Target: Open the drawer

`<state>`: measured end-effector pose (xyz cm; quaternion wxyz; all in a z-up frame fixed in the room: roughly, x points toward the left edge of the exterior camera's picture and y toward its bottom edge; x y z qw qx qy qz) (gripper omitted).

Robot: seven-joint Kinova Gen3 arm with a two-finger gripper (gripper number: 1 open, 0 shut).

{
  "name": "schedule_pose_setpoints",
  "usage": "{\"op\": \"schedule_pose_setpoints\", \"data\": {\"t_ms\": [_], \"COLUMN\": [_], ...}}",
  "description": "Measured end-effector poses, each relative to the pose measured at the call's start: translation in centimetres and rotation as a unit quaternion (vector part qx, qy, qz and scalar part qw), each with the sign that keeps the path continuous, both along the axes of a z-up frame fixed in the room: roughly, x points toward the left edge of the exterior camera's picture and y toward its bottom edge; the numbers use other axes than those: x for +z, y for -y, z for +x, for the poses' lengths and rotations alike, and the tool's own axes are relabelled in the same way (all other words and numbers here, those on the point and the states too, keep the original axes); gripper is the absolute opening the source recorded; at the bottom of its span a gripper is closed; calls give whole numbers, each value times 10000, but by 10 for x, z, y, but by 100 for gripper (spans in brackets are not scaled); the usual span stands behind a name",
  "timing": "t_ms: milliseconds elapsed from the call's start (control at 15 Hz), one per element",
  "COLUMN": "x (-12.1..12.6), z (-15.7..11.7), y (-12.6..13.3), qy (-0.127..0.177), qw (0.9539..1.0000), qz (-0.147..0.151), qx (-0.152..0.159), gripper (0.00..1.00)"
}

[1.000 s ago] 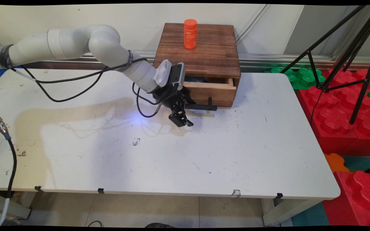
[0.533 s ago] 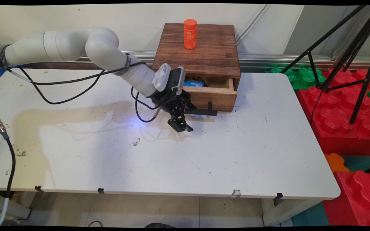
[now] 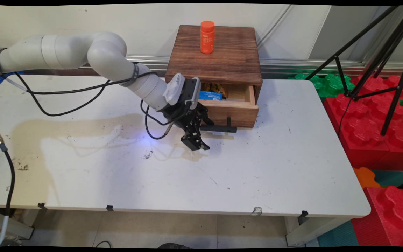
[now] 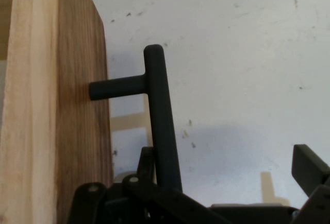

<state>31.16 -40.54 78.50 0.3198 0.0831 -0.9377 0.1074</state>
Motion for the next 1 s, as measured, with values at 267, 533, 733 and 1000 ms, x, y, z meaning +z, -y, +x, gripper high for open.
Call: {"op": "schedule_pose_setpoints", "data": {"t_ms": [267,533,733,1000], "x": [1,1,0,-1], "z": [-2,-3,-4,-7], "y": [-9,-19,-28,-42], "qy": [-20,-24,-23,-19], "qw": [10000,9999,9999,9997], "qz": [23,46,68,108], "qx": [-47,-97,-143,-229], "gripper": [100,100,100,100]}}
